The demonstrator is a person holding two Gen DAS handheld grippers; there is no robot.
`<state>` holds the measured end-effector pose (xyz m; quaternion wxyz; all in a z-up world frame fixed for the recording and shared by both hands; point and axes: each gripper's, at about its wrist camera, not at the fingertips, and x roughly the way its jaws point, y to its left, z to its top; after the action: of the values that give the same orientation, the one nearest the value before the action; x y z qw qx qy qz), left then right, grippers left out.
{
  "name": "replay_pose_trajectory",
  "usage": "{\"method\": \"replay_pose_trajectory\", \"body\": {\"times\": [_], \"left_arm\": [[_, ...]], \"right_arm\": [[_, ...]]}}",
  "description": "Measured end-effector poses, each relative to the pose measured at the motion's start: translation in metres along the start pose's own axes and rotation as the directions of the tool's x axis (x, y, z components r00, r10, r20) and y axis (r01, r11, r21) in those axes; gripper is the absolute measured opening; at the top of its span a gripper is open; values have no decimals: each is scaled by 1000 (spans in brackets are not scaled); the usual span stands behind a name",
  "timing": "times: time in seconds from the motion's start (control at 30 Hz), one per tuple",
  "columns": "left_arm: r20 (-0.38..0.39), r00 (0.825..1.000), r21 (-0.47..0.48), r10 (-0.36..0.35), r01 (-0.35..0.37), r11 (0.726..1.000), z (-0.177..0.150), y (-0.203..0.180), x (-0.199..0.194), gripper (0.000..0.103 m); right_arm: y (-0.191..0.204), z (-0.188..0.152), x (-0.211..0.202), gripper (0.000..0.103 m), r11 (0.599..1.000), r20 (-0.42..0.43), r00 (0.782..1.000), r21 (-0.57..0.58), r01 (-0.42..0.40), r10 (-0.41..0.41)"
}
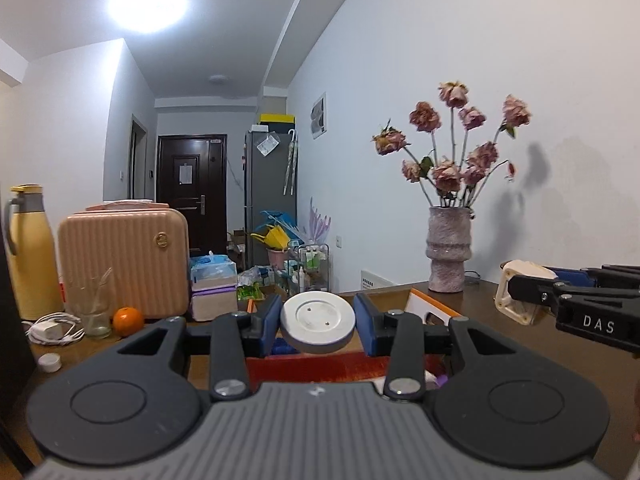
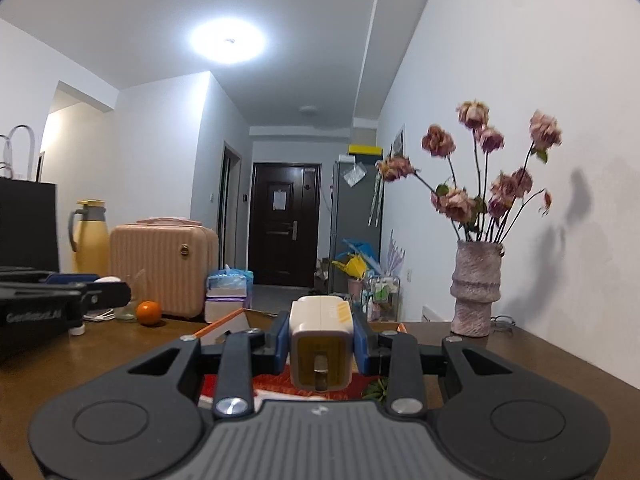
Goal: Organize rigid objects
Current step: 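Carry the lid and plug into the box and open both grippers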
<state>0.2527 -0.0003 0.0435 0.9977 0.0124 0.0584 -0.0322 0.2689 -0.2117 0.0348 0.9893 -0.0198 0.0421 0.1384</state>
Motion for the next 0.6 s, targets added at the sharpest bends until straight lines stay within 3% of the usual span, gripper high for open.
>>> {"method": "replay_pose_trajectory", "body": {"times": [0.23,0.4,0.47,0.53,0.6], "left_arm": [[-74,997,-22,-14,12,1000,15,13,111,40],[-216,975,-58,-54,42,997,23,20,214,40],[-309,946,-81,-95,73,994,21,24,261,40],[-397,913,-96,-90,56,994,16,27,305,40],[-470,878,-103,-89,45,994,8,29,342,40]], "right_arm": [[-14,21,95,31,998,-41,999,-57,-30,27],[-28,28,186,31,996,-143,988,-45,-71,64],[-36,30,230,31,995,-226,970,-19,-98,91],[-44,29,273,31,993,-311,943,39,-112,118],[-46,23,318,31,990,-426,894,65,-124,140]]}}
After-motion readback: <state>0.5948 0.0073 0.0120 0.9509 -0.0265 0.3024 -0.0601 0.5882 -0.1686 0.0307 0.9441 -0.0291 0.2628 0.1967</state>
